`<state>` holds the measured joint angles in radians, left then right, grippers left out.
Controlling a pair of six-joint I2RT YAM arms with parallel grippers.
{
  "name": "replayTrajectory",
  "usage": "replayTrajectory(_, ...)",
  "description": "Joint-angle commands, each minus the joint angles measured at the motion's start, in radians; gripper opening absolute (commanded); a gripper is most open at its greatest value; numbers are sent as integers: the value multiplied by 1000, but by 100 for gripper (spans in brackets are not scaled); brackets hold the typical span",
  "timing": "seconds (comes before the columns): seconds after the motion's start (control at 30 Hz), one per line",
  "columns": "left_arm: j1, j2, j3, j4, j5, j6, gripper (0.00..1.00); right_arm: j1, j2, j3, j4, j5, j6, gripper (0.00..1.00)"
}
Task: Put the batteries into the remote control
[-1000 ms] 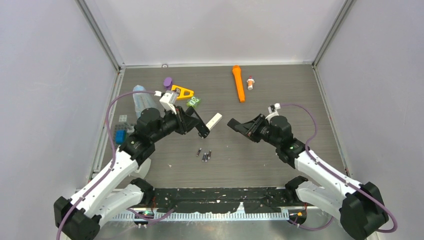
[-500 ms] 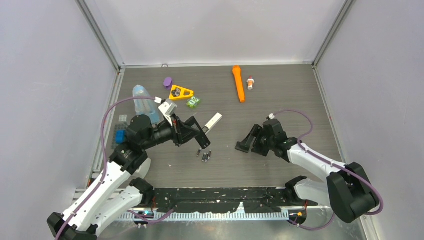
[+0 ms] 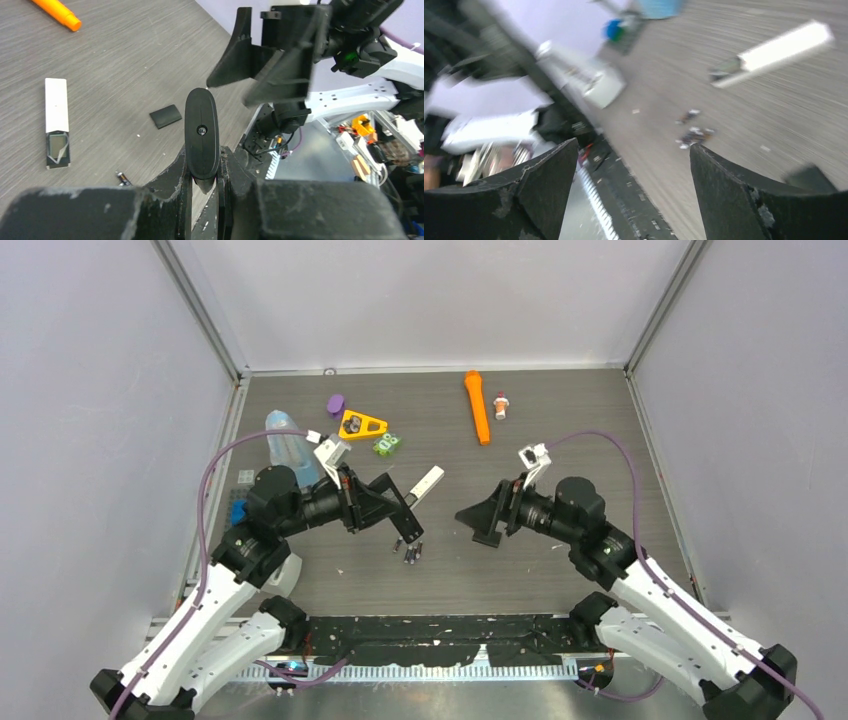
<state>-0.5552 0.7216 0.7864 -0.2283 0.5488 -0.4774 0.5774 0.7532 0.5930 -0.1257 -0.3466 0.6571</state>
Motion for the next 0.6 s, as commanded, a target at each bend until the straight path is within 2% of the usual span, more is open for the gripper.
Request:
replayTrajectory(0.0, -3, -6, 41, 54, 86, -107, 0, 158, -40, 28, 284, -148, -104, 91)
replayTrajectory(0.17, -3, 0, 22, 152, 184, -218, 0, 295, 33, 90, 331, -134, -159, 95)
replayTrajectory(0.33, -2, -1, 7, 209, 231, -281, 0, 377, 124, 172, 283, -121, -218, 94)
replayTrajectory(0.5, -3, -12, -32, 339, 264, -375, 0, 396, 180, 178, 331, -191, -169, 75)
replayTrajectory(0.57, -3, -16, -58, 396, 262, -418, 0, 404, 191, 178, 350, -204, -138, 62)
